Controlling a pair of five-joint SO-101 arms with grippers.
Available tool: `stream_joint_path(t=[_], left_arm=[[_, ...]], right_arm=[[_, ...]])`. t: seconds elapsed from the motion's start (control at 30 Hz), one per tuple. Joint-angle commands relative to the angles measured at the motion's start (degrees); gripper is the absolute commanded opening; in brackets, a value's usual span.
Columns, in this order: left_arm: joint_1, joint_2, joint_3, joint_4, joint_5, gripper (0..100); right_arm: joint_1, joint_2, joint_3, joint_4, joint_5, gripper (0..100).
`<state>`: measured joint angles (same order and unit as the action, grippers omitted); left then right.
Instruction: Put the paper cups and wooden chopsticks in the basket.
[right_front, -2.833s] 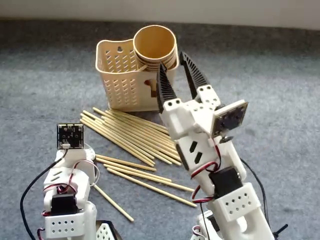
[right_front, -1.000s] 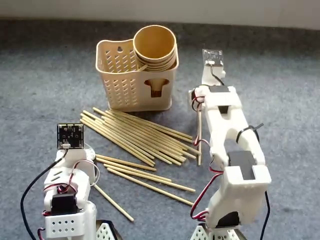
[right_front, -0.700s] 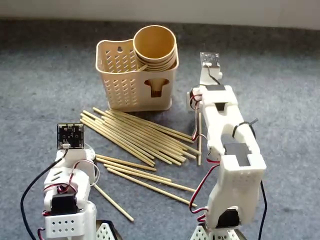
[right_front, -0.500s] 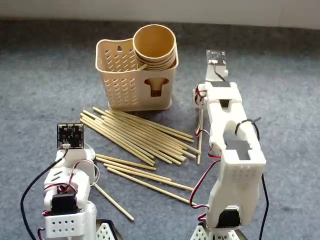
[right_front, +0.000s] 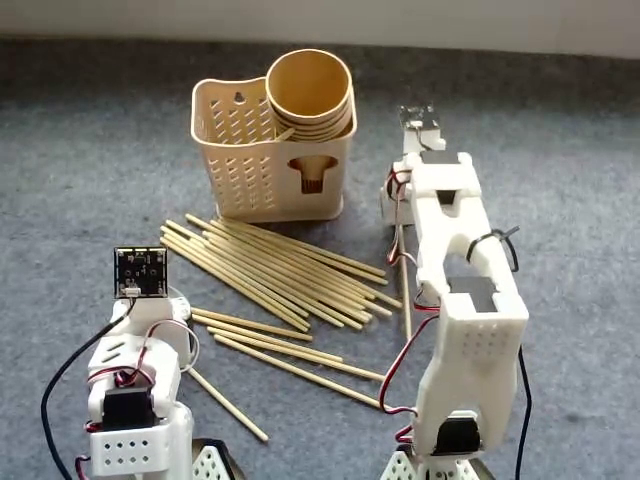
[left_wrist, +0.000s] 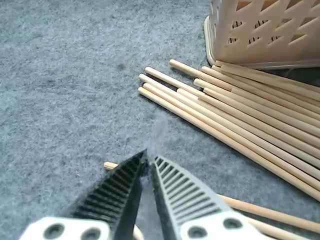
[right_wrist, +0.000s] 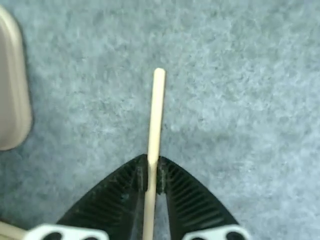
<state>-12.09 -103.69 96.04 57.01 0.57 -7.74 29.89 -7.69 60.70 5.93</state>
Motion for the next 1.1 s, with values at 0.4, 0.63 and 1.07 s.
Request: stream_joint_path(t=[0.4,0.63,1.07], left_arm=[[-0.48,-0.57,1.1,0.18,-0.53,1],[-0.48,-0.57,1.1,0.18,-0.53,1],[-0.48,-0.57,1.1,0.18,-0.53,1]], right_arm=[[0.22,-28.35,16.66,-4.18,0.53,0.5],[0.13,-41.19,26.07,-8.57,0.7,0.5],[-3.12,-60.53,34.07,-8.57,0.62,0.5]])
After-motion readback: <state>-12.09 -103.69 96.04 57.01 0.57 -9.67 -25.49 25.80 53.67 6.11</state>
